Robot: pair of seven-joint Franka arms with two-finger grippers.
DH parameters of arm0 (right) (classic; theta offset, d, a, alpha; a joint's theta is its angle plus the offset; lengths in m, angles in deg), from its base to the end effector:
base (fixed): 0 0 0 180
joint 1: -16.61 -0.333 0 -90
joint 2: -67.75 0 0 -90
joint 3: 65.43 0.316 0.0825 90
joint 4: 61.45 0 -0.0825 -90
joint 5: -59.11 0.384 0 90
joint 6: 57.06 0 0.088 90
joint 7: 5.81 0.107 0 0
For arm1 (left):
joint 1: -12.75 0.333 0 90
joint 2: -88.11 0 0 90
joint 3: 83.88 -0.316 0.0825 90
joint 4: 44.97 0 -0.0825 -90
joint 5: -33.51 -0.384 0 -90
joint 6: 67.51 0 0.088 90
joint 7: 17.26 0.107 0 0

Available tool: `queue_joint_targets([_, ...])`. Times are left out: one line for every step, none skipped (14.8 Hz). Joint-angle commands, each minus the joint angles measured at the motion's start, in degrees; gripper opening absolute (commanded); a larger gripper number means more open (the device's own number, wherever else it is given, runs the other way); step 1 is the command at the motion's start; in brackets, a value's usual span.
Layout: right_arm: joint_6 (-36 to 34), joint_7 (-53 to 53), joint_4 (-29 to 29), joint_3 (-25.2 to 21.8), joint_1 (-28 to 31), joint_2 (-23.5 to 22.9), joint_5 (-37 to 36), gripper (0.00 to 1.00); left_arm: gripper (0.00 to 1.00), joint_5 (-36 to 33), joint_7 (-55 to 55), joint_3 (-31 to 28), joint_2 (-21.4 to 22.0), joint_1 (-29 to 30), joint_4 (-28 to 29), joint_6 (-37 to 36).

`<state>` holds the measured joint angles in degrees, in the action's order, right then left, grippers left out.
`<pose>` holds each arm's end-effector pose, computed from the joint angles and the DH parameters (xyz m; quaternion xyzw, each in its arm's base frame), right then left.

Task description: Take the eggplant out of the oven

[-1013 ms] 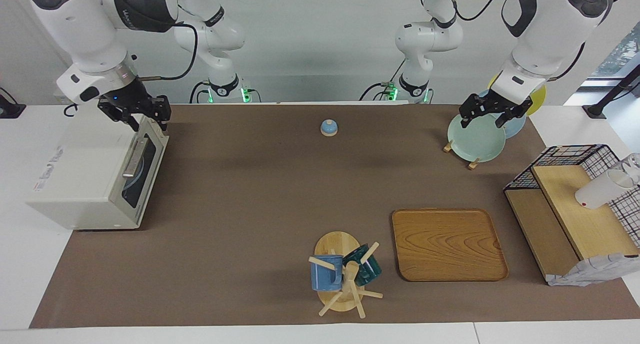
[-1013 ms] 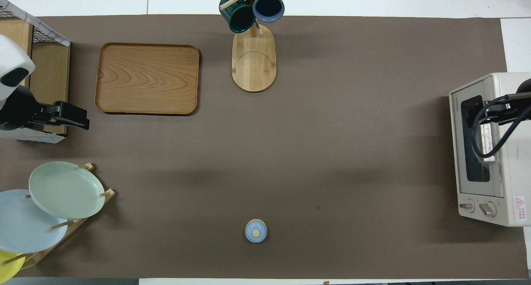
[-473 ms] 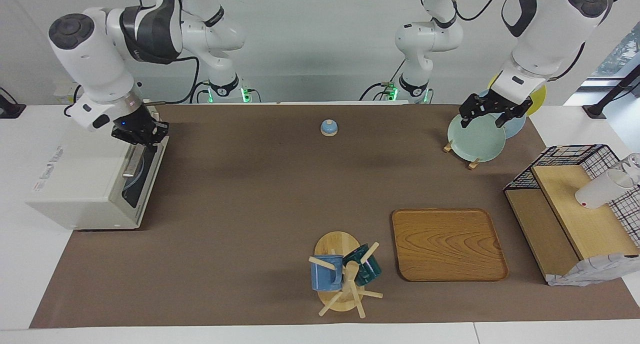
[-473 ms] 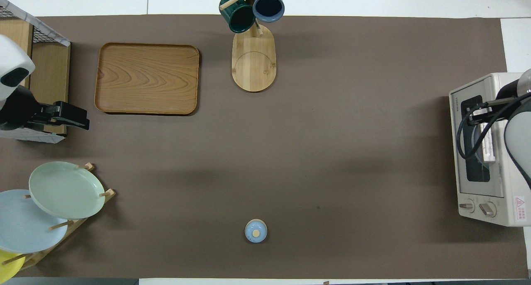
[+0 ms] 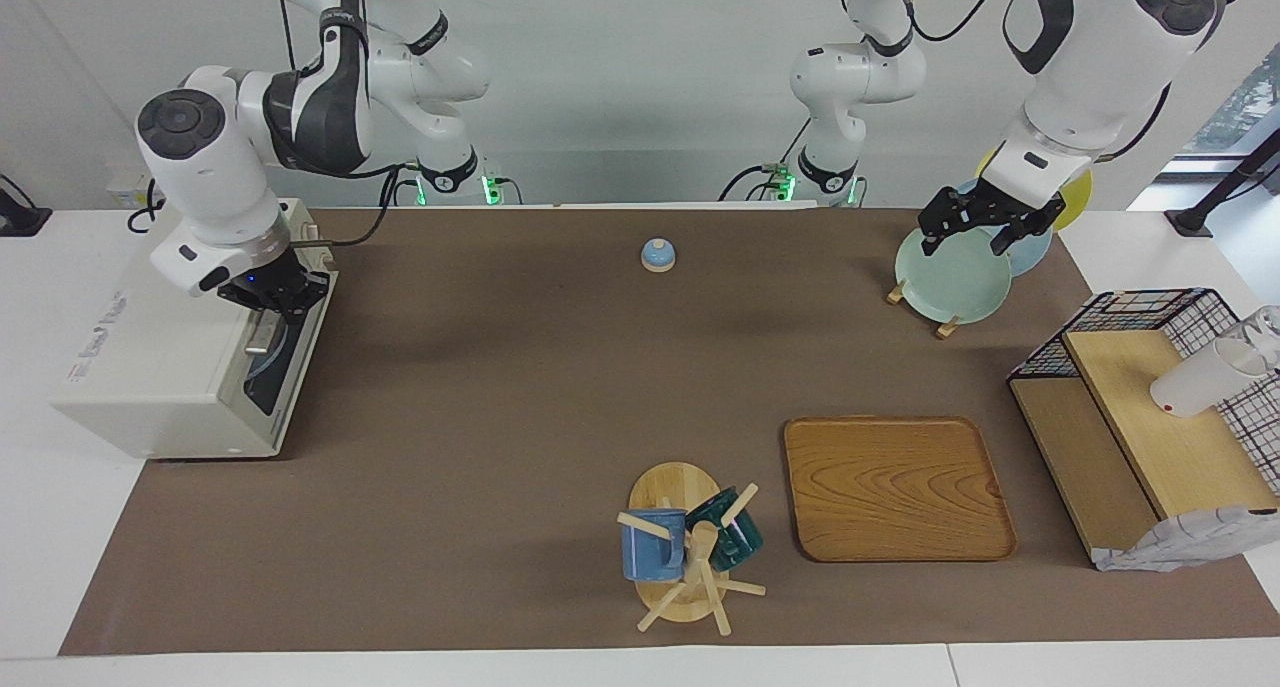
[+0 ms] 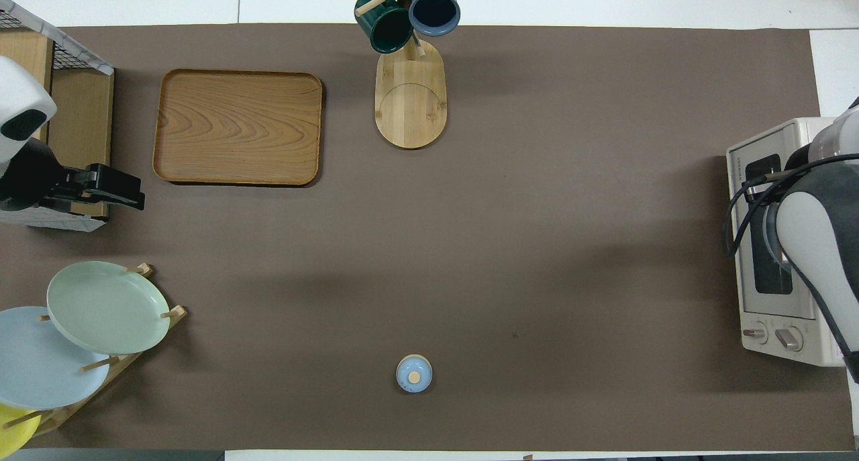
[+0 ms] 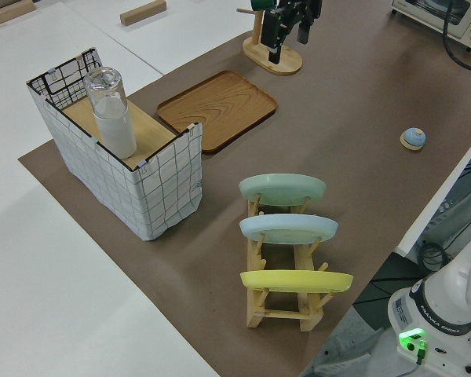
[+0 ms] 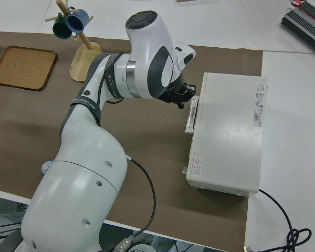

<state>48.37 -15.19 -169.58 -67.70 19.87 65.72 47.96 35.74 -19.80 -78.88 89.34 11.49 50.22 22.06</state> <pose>0.5579 -0.0693 0.4785 0.9928 0.0631 -0.0528 0.0871 0.5403 -0.0640 0.5931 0.9986 -0.0318 -0.0396 0.0155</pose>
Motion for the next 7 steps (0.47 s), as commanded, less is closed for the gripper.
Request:
queue_joint_targets([-0.1, -2.1, -2.1, 0.3, 2.3, 1.6, -1.1, 0.0, 1.0, -1.1, 0.2, 0.5, -0.1, 0.6, -0.8, -0.8])
queue_joint_targets([-0.1, -2.1, -2.6, 0.3, 2.5, 1.9, -1.1, 0.0, 1.0, -1.1, 0.2, 0.5, -0.1, 0.6, -0.8, -0.8])
queue_joint_targets([-0.2, -2.2, -3.0, 0.2, 2.5, 1.9, -1.1, 0.0, 1.0, -1.1, 0.2, 0.5, -0.1, 0.6, -0.8, -0.8])
queue_joint_targets([-0.2, -2.2, -3.8, 0.2, 2.5, 2.4, -1.2, 0.0, 1.0, -1.1, 0.2, 0.5, -0.1, 0.6, -0.8, -0.8])
queue_joint_targets([0.4, -2.2, -5.2, 0.2, 2.5, 2.9, -1.1, 0.0, 1.0, -1.1, 0.2, 0.5, -0.1, 0.6, -0.8, -0.8])
queue_joint_targets([0.8, -2.1, -6.7, 0.2, 2.5, 3.6, -1.1, 0.0, 1.0, -1.1, 0.3, 0.5, -0.1, 0.6, -0.8, -0.8])
queue_joint_targets([1.4, -2.1, -7.3, 0.2, 2.5, 3.7, -1.1, 0.0, 1.0, -1.1, 0.2, 0.5, -0.1, 0.6, -0.8, -0.8])
